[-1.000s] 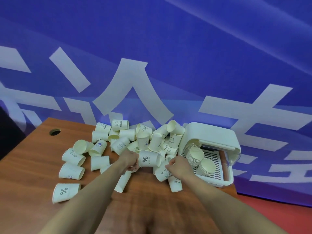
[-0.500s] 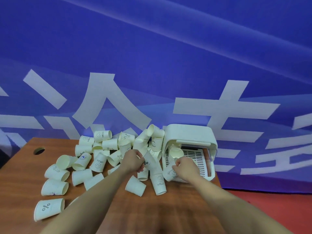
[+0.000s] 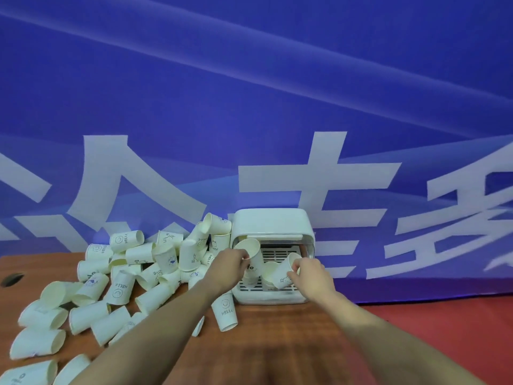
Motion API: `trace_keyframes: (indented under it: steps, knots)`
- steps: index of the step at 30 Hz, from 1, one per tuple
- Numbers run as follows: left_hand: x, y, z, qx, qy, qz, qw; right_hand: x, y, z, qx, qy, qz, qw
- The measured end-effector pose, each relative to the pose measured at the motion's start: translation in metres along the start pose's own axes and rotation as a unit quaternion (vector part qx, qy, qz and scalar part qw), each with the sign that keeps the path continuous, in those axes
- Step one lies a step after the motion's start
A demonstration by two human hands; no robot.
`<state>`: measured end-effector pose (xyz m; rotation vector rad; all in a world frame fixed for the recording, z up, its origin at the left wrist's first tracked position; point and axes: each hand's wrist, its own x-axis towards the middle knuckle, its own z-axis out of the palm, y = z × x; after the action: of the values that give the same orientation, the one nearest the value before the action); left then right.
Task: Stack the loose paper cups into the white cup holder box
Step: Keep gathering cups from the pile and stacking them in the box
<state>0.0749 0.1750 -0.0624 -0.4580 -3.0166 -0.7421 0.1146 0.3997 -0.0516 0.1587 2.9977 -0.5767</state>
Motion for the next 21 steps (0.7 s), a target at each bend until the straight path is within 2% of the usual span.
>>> trace_keyframes:
  steps: [3, 12, 21]
  knots:
    - [0.01, 0.015, 0.008, 0.056, -0.01, 0.044, 0.997, 0.006, 0.015, -0.007, -0.012, 0.016, 0.003, 1.0]
    - [0.032, 0.039, 0.037, 0.17, -0.095, 0.098, 0.976, 0.03, 0.046, -0.005, -0.025, 0.003, 0.008, 1.0]
    - [0.045, 0.038, 0.063, 0.146, -0.153, 0.087, 0.973, 0.05, 0.062, 0.01, -0.026, -0.024, 0.011, 0.999]
